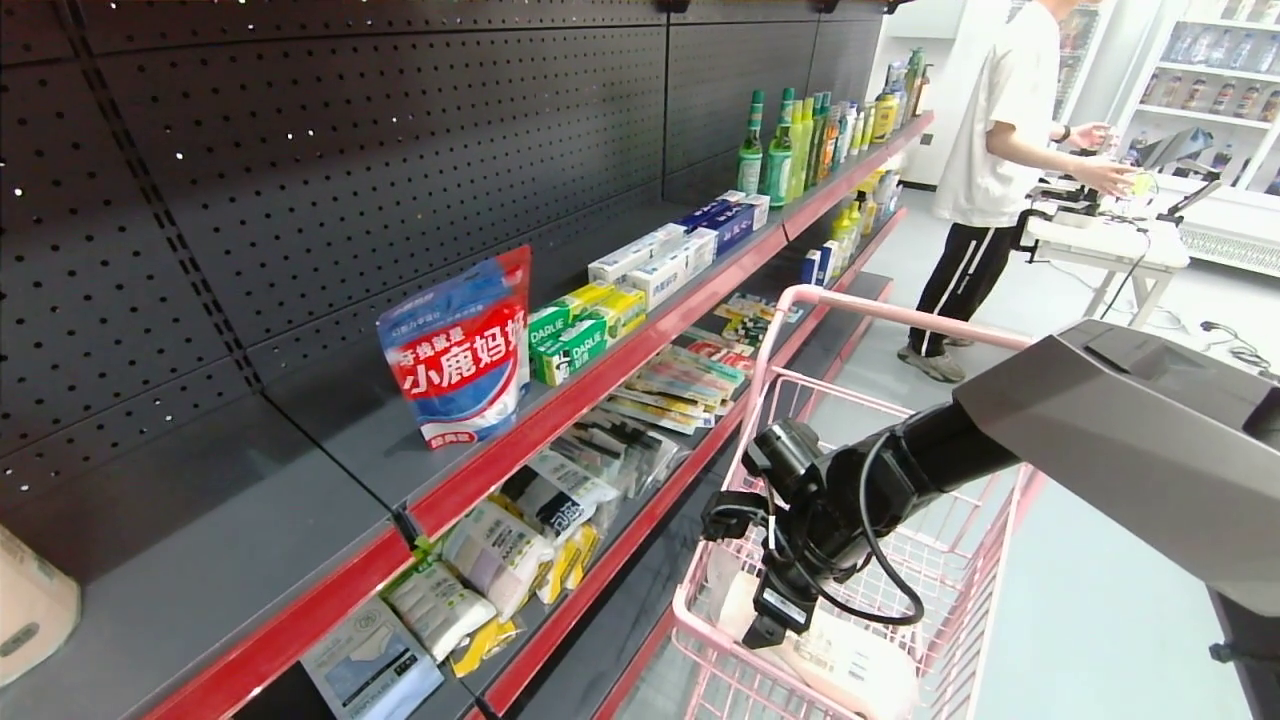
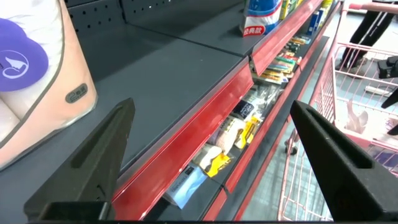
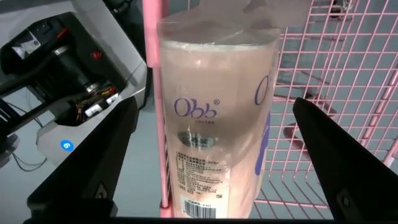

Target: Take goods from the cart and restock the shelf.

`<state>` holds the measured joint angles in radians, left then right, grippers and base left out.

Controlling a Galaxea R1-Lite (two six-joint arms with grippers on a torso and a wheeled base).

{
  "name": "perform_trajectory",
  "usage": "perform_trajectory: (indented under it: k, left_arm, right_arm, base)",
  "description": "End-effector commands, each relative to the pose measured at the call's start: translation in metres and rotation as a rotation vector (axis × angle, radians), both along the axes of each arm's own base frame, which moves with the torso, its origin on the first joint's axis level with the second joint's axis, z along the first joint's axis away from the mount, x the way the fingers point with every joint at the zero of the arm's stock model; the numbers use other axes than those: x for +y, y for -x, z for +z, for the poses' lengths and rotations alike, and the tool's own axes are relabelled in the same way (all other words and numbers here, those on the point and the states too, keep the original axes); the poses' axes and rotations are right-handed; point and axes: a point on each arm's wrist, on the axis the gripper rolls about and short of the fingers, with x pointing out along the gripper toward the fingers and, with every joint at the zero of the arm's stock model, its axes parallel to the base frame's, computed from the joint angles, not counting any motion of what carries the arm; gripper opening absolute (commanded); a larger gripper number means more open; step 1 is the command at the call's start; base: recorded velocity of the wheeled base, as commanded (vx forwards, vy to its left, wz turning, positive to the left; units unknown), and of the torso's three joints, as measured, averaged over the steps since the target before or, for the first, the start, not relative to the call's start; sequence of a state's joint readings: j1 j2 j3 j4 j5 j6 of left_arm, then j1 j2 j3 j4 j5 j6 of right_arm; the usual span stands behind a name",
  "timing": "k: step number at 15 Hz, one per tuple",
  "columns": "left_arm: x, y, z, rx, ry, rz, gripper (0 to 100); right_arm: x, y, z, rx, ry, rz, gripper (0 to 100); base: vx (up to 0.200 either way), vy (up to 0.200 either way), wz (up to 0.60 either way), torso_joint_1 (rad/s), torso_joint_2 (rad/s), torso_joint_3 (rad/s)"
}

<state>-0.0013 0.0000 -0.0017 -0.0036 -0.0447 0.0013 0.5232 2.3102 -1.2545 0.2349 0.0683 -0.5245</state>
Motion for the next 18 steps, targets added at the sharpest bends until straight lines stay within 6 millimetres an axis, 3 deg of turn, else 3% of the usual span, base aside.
perform_trajectory:
  k: [1,13,18]
  left_arm:
    - [0.000,0.000,0.000,0.002,0.000,0.000,100]
    - [0.000,0.000,0.000,0.001,0.000,0.000,100]
    - [0.000,0.000,0.000,0.001,0.001,0.000,100]
  right_arm:
    - [0.000,-0.001,-0.002,0.002,0.001,-0.001,100]
    - [-0.003,-0.007,-0.013,0.017,0.012,-0.013,100]
    - [0.003,-0.023,-0.020,-0.006,-0.001,-0.017,100]
  base:
    - [0.000,0.000,0.00,0.000,0.00,0.000]
    - [0.000,0.000,0.00,-0.038,0.09,0.055]
    - [0.000,0.000,0.00,0.000,0.00,0.000]
